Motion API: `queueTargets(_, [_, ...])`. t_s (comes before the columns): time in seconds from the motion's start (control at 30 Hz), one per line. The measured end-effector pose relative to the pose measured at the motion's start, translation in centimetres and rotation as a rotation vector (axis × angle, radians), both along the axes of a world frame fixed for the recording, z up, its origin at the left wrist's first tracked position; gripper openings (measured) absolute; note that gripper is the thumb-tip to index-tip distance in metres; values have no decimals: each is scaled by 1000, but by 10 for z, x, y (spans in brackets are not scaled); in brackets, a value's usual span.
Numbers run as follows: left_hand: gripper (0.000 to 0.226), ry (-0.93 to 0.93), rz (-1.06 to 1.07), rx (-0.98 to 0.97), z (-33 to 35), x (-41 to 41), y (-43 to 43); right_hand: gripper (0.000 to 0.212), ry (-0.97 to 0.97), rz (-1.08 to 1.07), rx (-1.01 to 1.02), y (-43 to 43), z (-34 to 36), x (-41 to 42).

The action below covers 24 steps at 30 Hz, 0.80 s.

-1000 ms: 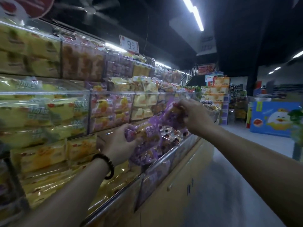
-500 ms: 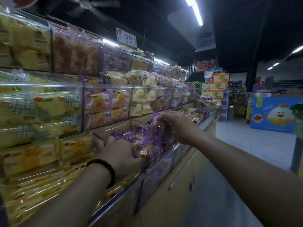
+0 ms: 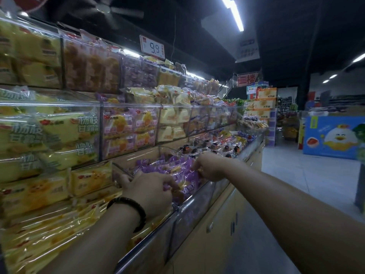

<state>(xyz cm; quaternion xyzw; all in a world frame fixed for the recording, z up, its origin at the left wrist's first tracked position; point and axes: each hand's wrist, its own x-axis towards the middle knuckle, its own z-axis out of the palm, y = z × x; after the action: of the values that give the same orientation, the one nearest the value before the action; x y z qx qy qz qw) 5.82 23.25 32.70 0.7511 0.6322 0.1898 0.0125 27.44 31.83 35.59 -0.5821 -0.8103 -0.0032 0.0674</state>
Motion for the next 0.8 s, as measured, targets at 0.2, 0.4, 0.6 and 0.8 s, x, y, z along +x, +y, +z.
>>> queueTargets(0.2, [20,-36,-58,-10,5,-3,-1,65,419,-50,50,-22,-4,6])
queueTargets(0.4, [18,-229,-104,82,21,0,-11,35,544,-93,330,-86,-15,27])
queueTargets(0.6, [12,-263,-246,232,31,16,-60,27,538,-110,250,-176,-18,37])
queueTargets(0.8, [33,-443,-334,-26,19,19,-138,18,725,-89,147,-238,-32,19])
